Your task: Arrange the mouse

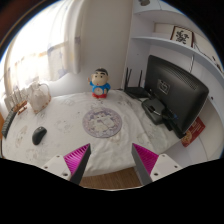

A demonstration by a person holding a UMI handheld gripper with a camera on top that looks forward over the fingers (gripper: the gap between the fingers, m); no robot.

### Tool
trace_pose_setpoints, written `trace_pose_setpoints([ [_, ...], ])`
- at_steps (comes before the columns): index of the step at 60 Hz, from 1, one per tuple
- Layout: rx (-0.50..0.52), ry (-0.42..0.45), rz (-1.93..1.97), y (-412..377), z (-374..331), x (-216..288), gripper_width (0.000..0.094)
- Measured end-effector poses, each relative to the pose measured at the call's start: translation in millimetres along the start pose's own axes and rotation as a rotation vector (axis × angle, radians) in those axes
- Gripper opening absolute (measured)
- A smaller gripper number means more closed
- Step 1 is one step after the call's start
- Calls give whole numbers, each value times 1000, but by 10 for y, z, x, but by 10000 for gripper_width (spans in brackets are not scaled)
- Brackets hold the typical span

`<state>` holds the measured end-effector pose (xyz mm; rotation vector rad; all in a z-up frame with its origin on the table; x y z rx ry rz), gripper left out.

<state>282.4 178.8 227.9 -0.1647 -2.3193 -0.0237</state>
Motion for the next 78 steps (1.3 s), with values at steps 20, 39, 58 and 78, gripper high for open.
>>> trace_pose_setpoints([
  [20,198,-26,-64,-1078,239,-357,857],
  [39,298,-36,-133,-2319,251,-586,857],
  [58,367,62,-119,-3391,450,-749,855],
  [78,313,150,-110,-3625,1447,-778,855],
])
Point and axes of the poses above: the point between the fingertips, and its own axes, seen from behind it with the camera up: y to the right, x up, z forward, the way the camera looks, the point moved 9 cm from there along -z, backward, against the way the camera looks, and after that the axes turned 13 degrees about x, right-handed, at the moved point
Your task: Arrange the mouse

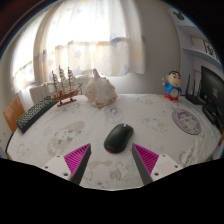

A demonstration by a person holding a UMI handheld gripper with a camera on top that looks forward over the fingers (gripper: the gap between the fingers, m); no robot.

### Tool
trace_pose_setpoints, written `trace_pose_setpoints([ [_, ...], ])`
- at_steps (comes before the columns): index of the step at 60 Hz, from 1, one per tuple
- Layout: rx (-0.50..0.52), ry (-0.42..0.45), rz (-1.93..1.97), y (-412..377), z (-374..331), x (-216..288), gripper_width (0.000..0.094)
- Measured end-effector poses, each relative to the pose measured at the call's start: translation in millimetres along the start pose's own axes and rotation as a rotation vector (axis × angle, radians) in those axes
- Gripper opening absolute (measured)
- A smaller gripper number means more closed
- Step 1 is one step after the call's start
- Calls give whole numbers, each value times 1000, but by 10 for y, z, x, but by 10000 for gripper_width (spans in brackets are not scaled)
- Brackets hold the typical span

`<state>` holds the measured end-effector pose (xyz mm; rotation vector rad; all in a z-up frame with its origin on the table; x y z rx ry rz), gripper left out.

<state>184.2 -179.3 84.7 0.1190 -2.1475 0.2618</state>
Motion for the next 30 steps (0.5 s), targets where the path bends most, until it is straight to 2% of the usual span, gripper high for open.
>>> trace_pose_setpoints([
  [21,-28,-39,3,297,840,147,859],
  [30,3,-49,23,303,1017,281,853],
])
Point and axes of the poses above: the point between the fingertips, and its own axes, seen from behind it with the camera up: y to the right, x up, z forward, the way the camera looks, the point moved 9 cm from there along -z, backward, against the way the camera looks, and after that the axes turned 13 degrees about x, right-handed, at the moved point
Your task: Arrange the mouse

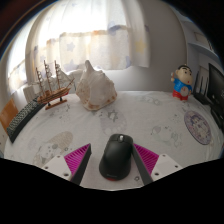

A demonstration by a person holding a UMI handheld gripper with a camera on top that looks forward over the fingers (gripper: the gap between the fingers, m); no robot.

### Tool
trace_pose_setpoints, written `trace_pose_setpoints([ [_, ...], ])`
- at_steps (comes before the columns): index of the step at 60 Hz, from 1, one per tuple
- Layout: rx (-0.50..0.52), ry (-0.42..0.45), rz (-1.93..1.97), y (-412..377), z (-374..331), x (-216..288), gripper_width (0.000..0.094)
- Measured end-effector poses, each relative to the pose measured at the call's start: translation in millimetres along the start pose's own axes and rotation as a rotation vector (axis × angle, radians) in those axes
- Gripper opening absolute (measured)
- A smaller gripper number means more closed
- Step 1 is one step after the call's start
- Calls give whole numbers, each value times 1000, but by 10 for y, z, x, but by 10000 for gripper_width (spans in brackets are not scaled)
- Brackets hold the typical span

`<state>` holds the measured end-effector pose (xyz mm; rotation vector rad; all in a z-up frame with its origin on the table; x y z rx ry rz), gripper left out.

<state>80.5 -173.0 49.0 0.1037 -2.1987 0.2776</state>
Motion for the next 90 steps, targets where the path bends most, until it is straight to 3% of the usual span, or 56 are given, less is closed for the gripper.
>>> trace_pose_setpoints([
  [8,24,-19,-41,-21,126,61,808],
  [16,0,-25,-53,71,196,66,514],
  [28,29,-35,-66,127,165,167,467],
  [43,38,84,-34,830,-605,1199,464],
  [54,-91,167,-40,2263,-1107,1768,463],
  [60,-151,140,-15,3080,-1127,1642,462],
  [68,-170,65,7,3816,-954,1115,461],
  [76,-128,-11,23,4077,-724,539,466],
  [82,-103,-12,36,4118,-621,357,480],
  [87,-97,-32,40,4125,-634,358,569],
  [90,-117,-42,33,4122,-717,447,776],
])
Point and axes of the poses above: the point between the fingertips, and its own axes, seen from behind it with the camera up: y to the right, x up, z forward, the way the camera looks, the point moved 9 cm from there along -z, backward, against the way the camera looks, and after that the axes turned 13 degrees about x, right-handed, at the moved point
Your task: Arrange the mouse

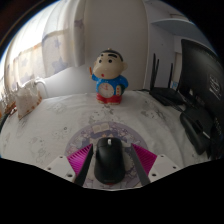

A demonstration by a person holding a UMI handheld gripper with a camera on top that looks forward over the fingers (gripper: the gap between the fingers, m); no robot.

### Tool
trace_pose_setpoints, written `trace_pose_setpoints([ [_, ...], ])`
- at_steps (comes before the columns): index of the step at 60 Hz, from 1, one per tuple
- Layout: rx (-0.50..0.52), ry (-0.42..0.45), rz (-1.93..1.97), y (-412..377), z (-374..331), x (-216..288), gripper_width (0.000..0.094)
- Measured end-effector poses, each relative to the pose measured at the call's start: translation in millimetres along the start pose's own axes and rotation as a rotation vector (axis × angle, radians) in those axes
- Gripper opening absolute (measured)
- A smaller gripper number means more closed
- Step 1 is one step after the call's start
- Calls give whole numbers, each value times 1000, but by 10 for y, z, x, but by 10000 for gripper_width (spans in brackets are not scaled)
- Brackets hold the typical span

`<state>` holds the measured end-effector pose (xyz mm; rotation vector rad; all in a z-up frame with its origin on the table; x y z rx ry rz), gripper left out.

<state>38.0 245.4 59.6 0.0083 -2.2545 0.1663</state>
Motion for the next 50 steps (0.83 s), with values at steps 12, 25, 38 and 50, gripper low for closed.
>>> trace_pose_setpoints([
  [12,-18,-28,42,-477,-974,486,848],
  [25,11,-48,39,-1250,-2146,592,840],
  [38,22,-72,21,-1609,-2612,370,840],
  [50,11,-66,20,-1693,-2615,361,840],
])
Point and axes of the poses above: the point between the fingertips, and its own axes, seen from behind it with the camera up: y to the right, x up, z forward, the way the camera looks, the point moved 9 cm from there along -z, backward, against the way the camera looks, and after that the axes turned 13 degrees about x, right-handed, at the moved point
